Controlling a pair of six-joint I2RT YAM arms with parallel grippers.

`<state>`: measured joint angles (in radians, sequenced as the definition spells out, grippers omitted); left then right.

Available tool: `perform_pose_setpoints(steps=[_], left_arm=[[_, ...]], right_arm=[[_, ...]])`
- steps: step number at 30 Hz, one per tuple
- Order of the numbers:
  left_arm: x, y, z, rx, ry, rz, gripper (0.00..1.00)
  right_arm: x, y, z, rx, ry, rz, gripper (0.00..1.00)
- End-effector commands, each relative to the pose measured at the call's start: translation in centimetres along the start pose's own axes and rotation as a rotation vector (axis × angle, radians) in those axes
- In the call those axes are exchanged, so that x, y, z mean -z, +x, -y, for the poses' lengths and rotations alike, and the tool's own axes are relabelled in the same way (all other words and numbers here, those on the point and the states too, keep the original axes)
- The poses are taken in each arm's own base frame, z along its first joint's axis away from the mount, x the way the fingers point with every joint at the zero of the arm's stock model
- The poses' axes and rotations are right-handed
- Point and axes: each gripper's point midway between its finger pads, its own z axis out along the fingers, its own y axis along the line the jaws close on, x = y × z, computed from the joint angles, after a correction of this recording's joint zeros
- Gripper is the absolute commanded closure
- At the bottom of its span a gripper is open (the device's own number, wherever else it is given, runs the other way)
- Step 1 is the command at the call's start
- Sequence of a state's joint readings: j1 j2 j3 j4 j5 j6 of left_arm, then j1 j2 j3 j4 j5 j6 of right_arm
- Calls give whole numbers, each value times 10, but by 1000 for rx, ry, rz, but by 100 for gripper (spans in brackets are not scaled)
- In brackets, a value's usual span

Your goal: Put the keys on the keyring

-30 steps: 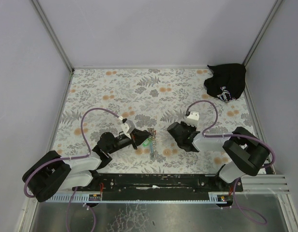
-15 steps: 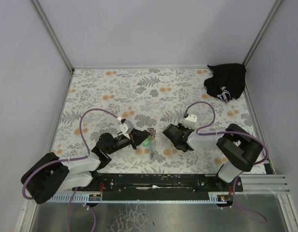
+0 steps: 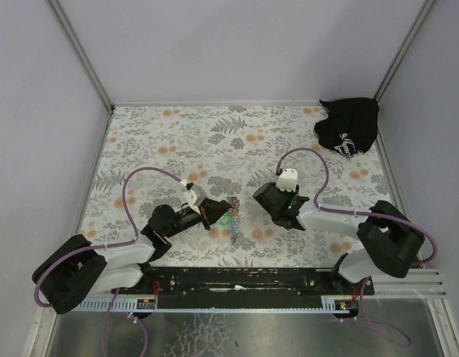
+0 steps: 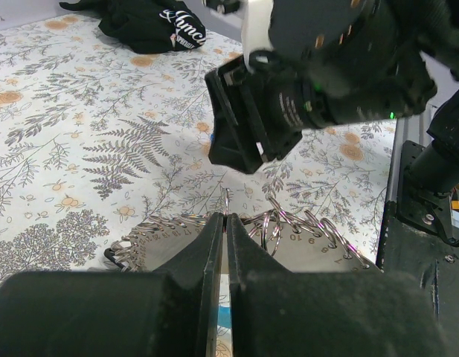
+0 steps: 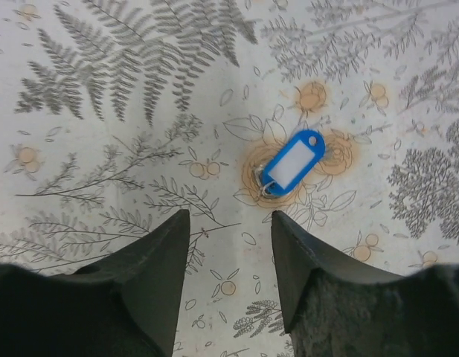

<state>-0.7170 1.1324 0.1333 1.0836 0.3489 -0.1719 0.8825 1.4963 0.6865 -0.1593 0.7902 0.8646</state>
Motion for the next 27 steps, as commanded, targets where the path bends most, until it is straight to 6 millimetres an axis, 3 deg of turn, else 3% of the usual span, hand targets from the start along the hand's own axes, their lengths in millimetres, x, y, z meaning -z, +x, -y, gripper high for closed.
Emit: perform_pose_setpoints(steps=[1, 4, 8, 10, 14, 16, 24, 27], left_arm=[[-1, -23, 0, -28, -4, 86, 100], [-1, -22, 0, -28, -3, 83, 100], [-1, -22, 0, -27, -3, 82, 100], [-2, -22, 0, -26, -2, 81, 100], [-2, -21, 1, -22, 5, 78, 100], [-1, -21, 1, -23, 3, 81, 100], [-1, -20, 1, -25, 3, 76, 100], [-2, -20, 0, -24, 3, 74, 100]], right_arm=[[8, -28, -4, 81, -104, -38, 44], [2, -27, 1, 64, -176, -107, 41], [-3, -39, 7, 50, -227, -106, 30], [-9, -49, 8, 9, -259, -115, 29], [-26, -70, 10, -13, -280, -112, 38], [-40, -71, 9, -13, -294, -146, 41], [-79, -62, 5, -19, -301, -263, 59], [-84, -46, 11, -30, -265, -323, 66]])
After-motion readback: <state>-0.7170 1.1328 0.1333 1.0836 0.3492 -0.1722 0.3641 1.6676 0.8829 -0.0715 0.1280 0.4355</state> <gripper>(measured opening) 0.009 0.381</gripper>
